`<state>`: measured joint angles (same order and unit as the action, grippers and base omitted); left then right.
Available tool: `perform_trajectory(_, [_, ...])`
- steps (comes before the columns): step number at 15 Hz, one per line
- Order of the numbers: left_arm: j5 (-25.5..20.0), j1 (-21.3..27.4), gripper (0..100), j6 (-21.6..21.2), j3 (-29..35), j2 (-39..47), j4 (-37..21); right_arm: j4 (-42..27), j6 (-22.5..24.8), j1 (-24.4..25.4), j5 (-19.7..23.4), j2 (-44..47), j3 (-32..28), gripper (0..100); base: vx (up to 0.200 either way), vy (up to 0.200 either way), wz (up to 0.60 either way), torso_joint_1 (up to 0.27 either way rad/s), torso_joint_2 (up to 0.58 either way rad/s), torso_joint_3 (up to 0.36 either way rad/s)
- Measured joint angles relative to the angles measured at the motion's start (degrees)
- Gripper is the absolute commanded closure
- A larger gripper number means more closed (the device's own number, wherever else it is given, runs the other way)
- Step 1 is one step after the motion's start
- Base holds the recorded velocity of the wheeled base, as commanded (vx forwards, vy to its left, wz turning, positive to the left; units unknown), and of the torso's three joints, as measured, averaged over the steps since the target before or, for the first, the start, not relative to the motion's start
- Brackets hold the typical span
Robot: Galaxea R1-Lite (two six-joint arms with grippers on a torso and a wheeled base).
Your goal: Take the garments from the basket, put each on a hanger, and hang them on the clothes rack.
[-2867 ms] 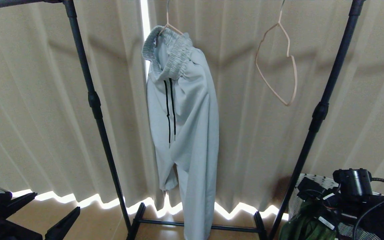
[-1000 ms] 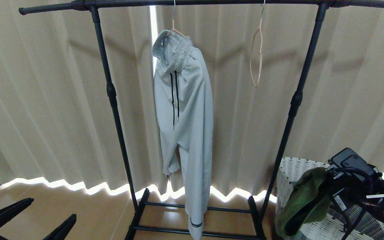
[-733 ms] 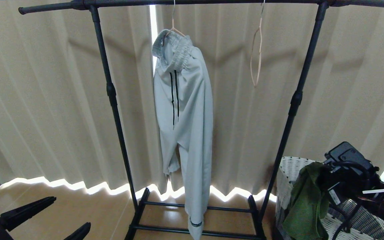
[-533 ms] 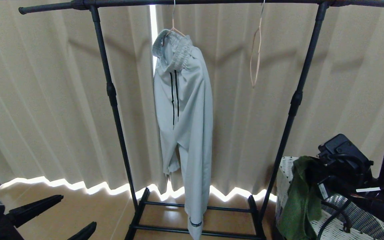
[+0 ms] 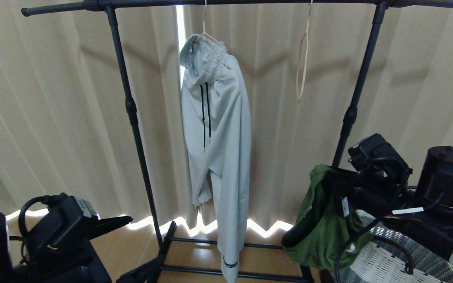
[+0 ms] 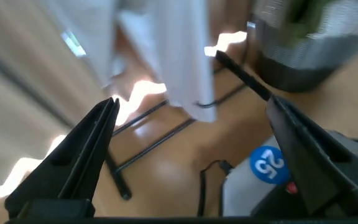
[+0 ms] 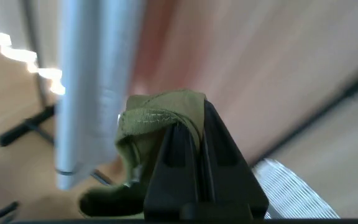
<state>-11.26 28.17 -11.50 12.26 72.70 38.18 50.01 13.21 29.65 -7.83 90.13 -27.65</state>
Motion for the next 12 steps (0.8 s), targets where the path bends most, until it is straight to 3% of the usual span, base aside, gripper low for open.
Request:
perform_trajectory(4, [0.4, 9.4, 0, 0.3, 4.9, 7.1, 2.7, 0.2, -0.6, 2.9, 0.9, 2.0, -3.0, 100, 0.0, 0.0, 0.0, 0.0, 0.0, 0.0])
perform_trajectory(6, [2.3, 13.3, 0, 2.7, 8.9, 10.6, 2.9, 0.3, -2.4, 4.2, 1.4, 3.1, -4.8, 100, 0.0, 0.0, 0.0, 0.0, 0.0, 0.0])
perform_trajectory(9, [11.7, 17.9, 0, 11.1, 17.8, 17.0, 2.9, 0.2, -3.3, 5.4, 1.8, 4.3, -6.9, 100, 0.0, 0.0, 0.0, 0.0, 0.0, 0.0])
perform_trajectory(12, [15.4, 20.6, 0, 13.4, 23.0, 22.1, 2.7, 0.2, -3.3, 6.3, 3.1, 4.9, -8.4, 100, 0.0, 0.0, 0.0, 0.0, 0.0, 0.0])
